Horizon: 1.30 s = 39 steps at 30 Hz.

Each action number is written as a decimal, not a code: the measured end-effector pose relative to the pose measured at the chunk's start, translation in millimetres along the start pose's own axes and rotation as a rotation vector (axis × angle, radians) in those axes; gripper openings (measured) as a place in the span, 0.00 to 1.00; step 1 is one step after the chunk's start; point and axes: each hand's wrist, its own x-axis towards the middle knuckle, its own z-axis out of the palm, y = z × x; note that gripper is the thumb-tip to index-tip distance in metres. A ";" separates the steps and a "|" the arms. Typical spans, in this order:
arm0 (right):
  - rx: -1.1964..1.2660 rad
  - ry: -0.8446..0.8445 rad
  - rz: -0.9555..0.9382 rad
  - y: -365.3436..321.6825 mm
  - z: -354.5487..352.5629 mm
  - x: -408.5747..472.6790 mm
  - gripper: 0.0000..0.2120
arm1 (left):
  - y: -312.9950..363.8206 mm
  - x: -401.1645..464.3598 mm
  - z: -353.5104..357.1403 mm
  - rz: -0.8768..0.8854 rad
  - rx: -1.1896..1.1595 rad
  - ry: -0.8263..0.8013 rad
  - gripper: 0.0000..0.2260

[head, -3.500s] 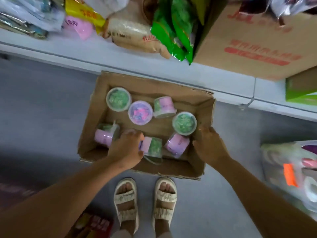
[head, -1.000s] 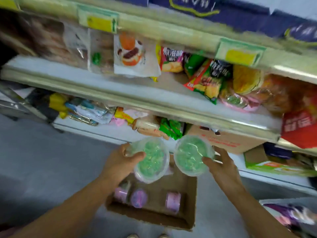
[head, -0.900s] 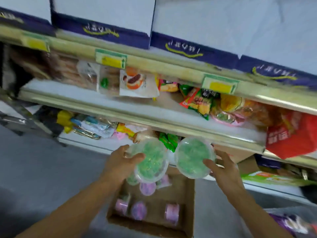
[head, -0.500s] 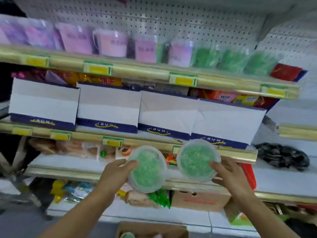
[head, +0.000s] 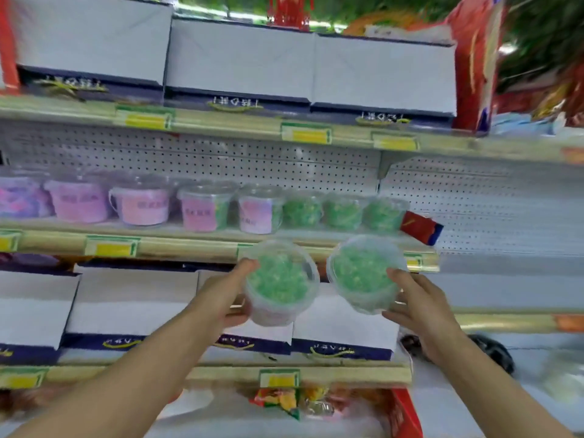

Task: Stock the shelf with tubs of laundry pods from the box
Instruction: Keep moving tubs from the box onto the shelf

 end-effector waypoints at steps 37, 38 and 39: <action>-0.699 -0.028 -0.584 -50.2 2.2 185.1 0.27 | 66.2 121.9 132.3 0.592 1.087 0.483 0.24; -0.706 -0.019 -0.606 -49.4 2.0 184.0 0.27 | 66.3 122.4 132.3 0.598 1.091 0.482 0.23; -0.720 -0.028 -0.630 -46.9 1.9 181.8 0.28 | 66.0 122.9 132.1 0.607 1.092 0.479 0.23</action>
